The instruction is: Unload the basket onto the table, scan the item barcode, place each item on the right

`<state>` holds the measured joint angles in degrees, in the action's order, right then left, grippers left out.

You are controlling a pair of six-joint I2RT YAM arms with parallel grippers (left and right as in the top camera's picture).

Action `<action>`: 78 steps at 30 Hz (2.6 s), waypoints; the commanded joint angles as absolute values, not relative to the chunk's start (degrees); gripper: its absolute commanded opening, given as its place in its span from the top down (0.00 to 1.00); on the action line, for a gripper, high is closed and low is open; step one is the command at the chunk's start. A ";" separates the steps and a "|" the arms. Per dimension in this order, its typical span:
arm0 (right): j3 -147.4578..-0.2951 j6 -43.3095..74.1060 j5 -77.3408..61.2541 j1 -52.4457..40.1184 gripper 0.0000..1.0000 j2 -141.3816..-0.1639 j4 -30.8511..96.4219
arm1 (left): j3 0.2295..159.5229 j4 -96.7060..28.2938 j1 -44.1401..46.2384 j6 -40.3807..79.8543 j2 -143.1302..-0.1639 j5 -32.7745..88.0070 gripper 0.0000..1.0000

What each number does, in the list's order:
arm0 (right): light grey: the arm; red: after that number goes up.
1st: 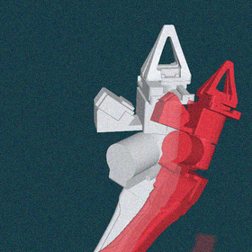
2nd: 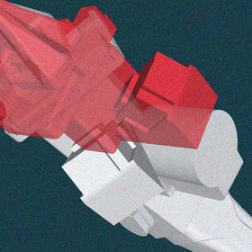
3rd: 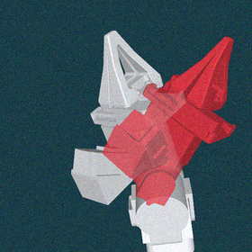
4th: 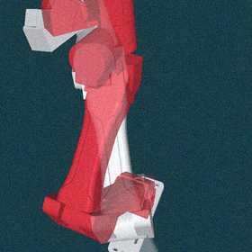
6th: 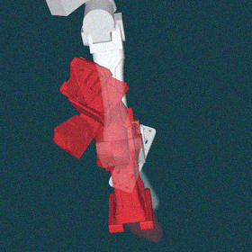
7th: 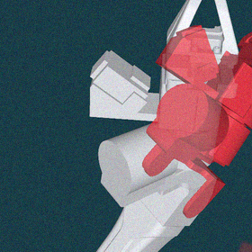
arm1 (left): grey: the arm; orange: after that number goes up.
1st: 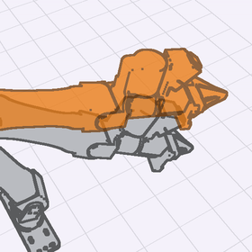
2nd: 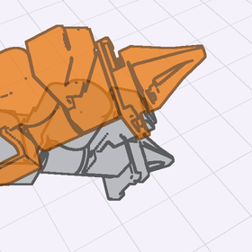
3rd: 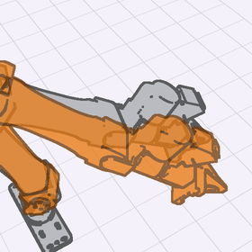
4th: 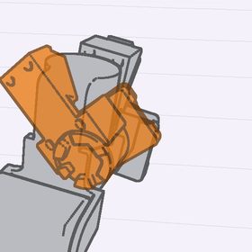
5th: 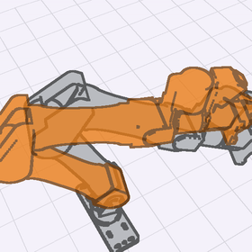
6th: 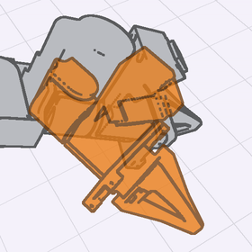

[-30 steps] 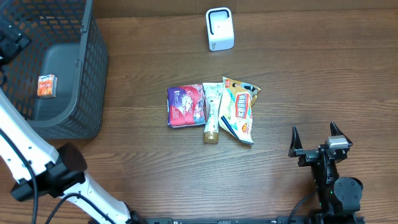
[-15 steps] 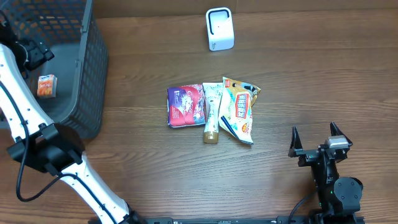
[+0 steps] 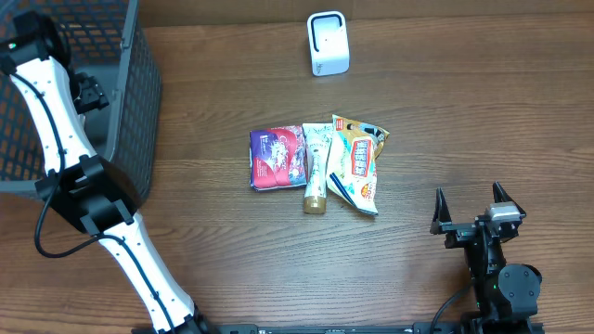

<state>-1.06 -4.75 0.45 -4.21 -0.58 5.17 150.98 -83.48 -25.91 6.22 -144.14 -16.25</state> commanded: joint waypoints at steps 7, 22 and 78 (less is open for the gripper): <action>-0.45 -4.95 0.80 -4.10 0.00 -0.16 4.75 | 150.78 -79.35 -25.89 4.19 -148.97 -19.53 0.14; -0.45 -4.95 0.80 -4.10 0.00 -0.16 4.73 | 150.74 -72.73 -25.93 1.65 -156.64 -21.43 0.17; -0.45 -4.95 0.80 -4.10 0.00 -0.16 4.75 | 126.89 -96.82 -33.28 14.37 -115.77 -2.79 0.96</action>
<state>-1.06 -4.73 0.45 -4.21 -0.58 5.13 131.46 -96.90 -31.55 13.39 -116.88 -3.38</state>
